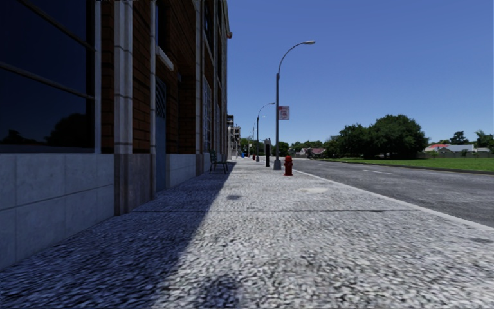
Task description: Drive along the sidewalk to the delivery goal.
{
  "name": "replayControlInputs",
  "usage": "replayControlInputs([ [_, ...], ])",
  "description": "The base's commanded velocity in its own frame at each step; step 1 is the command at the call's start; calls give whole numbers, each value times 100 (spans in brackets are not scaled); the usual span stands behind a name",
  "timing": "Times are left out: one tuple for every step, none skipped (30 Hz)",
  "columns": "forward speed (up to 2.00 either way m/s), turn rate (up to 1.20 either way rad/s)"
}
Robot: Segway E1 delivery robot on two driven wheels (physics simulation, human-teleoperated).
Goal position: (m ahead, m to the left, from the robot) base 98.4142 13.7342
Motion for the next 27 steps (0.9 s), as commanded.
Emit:
replayControlInputs([
  [200,0],
  [200,0],
  [200,0],
  [200,0],
  [200,0],
  [200,0],
  [200,0],
  [200,0],
  [200,0],
  [200,0],
  [200,0],
  [200,0],
  [200,0],
  [200,0],
  [200,0],
  [200,0],
  [200,0],
  [200,0],
  [200,0],
  [200,0],
  [200,0],
  [200,0],
  [200,0],
  [200,0],
  [200,0],
  [200,0],
  [200,0],
])
